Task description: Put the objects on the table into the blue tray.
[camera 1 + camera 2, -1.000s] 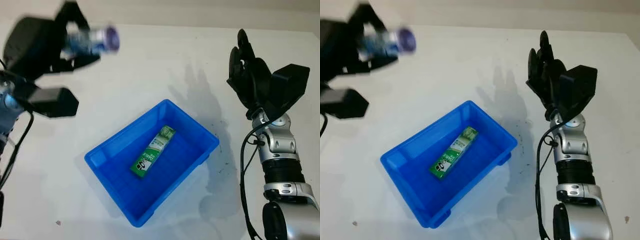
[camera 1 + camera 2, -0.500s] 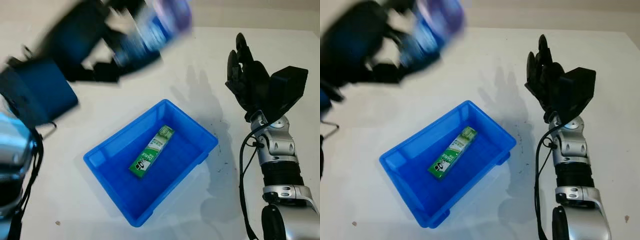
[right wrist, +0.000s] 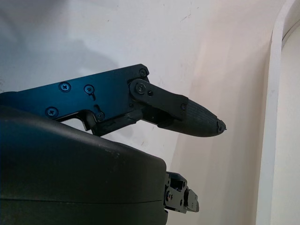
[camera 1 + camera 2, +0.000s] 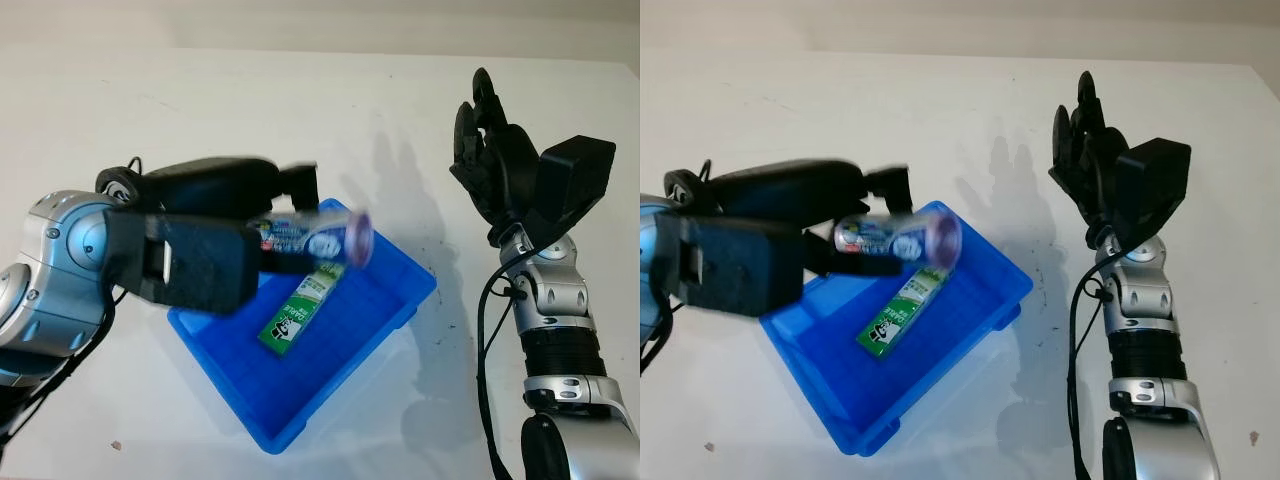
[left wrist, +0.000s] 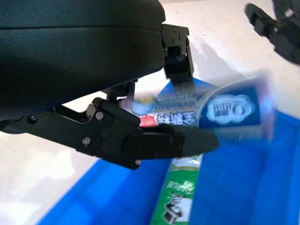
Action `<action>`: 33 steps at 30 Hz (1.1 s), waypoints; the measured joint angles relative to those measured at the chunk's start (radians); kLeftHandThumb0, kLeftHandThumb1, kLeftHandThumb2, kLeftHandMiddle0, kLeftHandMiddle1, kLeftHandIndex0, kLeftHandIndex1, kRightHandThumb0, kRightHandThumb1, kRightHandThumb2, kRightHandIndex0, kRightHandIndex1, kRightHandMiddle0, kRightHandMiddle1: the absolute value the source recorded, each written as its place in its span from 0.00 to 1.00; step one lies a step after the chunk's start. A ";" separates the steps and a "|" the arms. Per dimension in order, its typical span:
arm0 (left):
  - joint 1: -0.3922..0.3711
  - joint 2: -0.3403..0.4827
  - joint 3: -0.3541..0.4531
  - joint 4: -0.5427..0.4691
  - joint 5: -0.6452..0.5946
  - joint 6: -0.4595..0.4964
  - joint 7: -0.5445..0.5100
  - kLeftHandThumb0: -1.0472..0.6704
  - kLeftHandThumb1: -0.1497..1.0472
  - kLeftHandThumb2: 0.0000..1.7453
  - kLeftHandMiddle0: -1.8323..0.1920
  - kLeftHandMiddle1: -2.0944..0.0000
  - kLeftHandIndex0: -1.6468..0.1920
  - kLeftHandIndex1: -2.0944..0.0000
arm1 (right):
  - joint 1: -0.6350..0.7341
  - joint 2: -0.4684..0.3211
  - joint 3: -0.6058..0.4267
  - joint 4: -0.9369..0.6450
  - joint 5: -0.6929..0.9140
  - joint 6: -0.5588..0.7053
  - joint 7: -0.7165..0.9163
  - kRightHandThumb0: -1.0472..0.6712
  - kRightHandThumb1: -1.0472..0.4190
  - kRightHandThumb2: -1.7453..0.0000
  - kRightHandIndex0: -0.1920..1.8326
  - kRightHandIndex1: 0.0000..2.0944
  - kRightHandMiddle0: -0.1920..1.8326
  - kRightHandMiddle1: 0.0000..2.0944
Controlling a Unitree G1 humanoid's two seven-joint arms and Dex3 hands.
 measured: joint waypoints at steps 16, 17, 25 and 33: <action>0.000 -0.225 0.304 0.017 -0.310 0.243 0.064 0.39 0.73 0.60 0.85 0.96 0.86 0.94 | 0.007 0.010 0.001 -0.003 0.003 0.005 -0.002 0.25 0.00 0.58 0.00 0.00 0.00 0.00; 0.000 -0.253 0.343 0.032 -0.343 0.249 0.097 0.37 0.82 0.49 0.85 0.96 0.86 0.93 | 0.007 0.012 0.001 -0.003 0.004 0.005 -0.002 0.25 0.00 0.58 0.00 0.00 0.00 0.00; -0.025 -0.376 0.558 0.336 -0.425 0.080 0.389 0.21 1.00 0.33 0.90 0.99 0.91 0.97 | 0.004 0.027 0.004 -0.003 0.015 0.006 0.009 0.23 0.00 0.59 0.00 0.00 0.00 0.00; -0.029 -0.403 0.621 0.689 -0.449 -0.107 0.545 0.19 1.00 0.38 0.98 0.99 0.97 0.99 | -0.010 0.038 0.005 -0.001 0.015 -0.006 0.009 0.23 0.00 0.59 0.00 0.00 0.00 0.00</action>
